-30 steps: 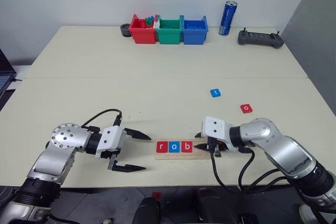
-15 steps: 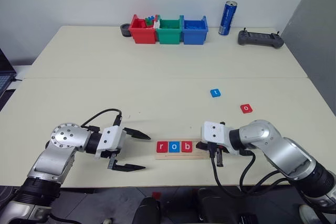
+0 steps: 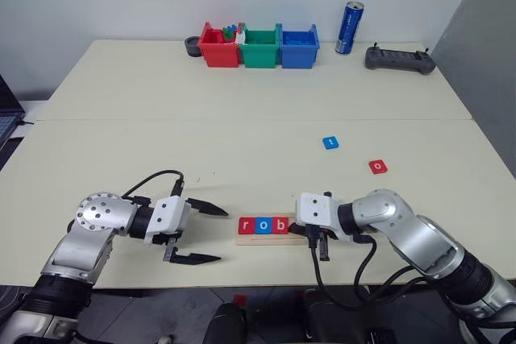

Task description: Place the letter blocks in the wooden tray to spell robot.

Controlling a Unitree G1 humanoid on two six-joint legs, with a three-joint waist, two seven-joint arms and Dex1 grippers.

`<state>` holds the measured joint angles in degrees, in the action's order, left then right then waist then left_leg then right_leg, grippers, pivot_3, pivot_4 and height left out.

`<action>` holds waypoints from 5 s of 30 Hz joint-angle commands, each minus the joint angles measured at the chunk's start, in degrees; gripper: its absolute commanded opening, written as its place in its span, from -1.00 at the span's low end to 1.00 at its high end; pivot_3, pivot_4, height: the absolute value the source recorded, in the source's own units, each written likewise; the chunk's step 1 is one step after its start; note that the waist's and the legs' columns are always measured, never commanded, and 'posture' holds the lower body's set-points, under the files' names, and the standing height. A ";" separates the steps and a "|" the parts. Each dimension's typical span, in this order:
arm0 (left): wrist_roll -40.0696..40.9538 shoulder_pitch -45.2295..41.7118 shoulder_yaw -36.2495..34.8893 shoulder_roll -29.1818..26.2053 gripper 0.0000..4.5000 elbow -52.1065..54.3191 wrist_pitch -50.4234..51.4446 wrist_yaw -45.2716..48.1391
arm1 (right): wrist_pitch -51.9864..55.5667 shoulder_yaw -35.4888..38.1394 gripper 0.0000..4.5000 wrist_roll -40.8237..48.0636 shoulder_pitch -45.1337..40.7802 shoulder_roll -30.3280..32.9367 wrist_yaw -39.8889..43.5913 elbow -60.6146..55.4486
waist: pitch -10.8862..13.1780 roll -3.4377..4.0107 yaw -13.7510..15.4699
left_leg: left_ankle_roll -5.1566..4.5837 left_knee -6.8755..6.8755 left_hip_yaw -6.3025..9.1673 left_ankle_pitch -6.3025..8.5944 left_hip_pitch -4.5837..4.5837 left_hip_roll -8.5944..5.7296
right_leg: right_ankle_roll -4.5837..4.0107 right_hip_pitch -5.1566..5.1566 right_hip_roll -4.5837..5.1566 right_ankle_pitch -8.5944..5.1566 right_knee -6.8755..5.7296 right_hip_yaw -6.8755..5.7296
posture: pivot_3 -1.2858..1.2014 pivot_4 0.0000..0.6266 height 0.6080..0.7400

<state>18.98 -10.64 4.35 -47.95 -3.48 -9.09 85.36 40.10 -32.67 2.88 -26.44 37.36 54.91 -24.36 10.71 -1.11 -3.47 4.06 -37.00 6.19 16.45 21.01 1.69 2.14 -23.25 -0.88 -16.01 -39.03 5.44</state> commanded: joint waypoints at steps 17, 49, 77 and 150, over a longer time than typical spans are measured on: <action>4.22 -1.17 -1.91 -0.60 1.00 8.25 8.83 -2.82 | 4.99 19.41 0.38 7.36 4.37 1.10 -4.93 -6.09 | 0.00 0.00 0.16 | 0.00 0.00 0.01 0.00 0.02 -0.01 | 0.00 0.01 0.01 0.00 0.00 -0.01 | 0.03 -0.52 1.00; 6.52 -0.77 -2.99 -1.82 1.00 13.19 13.32 -2.56 | 2.38 43.44 0.60 6.50 5.77 -13.11 -35.27 25.78 | 0.00 0.01 -0.17 | 0.00 -0.01 -0.10 0.00 -0.06 -0.02 | -0.01 0.05 0.00 0.01 -0.04 0.13 | 0.03 -0.52 1.00; 7.38 -2.35 -4.25 -2.28 1.00 10.44 15.51 -2.91 | 16.38 38.14 -0.35 10.30 25.19 -18.11 -39.62 -5.80 | -0.04 -0.01 -0.07 | 0.00 0.04 -0.06 0.00 -0.06 0.00 | 0.10 0.06 -0.02 -0.07 -0.01 0.10 | 0.03 -0.52 1.00; 4.37 -0.06 -2.27 0.49 1.00 7.17 10.26 -2.71 | -20.82 21.39 0.40 9.15 9.08 13.99 15.48 20.39 | 0.07 0.05 0.12 | -0.04 -0.02 -0.13 0.02 -0.05 -0.01 | -0.02 0.05 0.00 -0.02 0.02 0.12 | 0.03 -0.52 1.00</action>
<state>23.43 -10.84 2.43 -47.50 3.64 2.71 82.17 19.30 -11.03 12.34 -16.67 51.32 69.79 -3.71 10.77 -1.06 -3.35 4.02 -37.02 6.06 16.47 20.96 1.68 2.12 -23.20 -0.88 -16.02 -39.01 5.56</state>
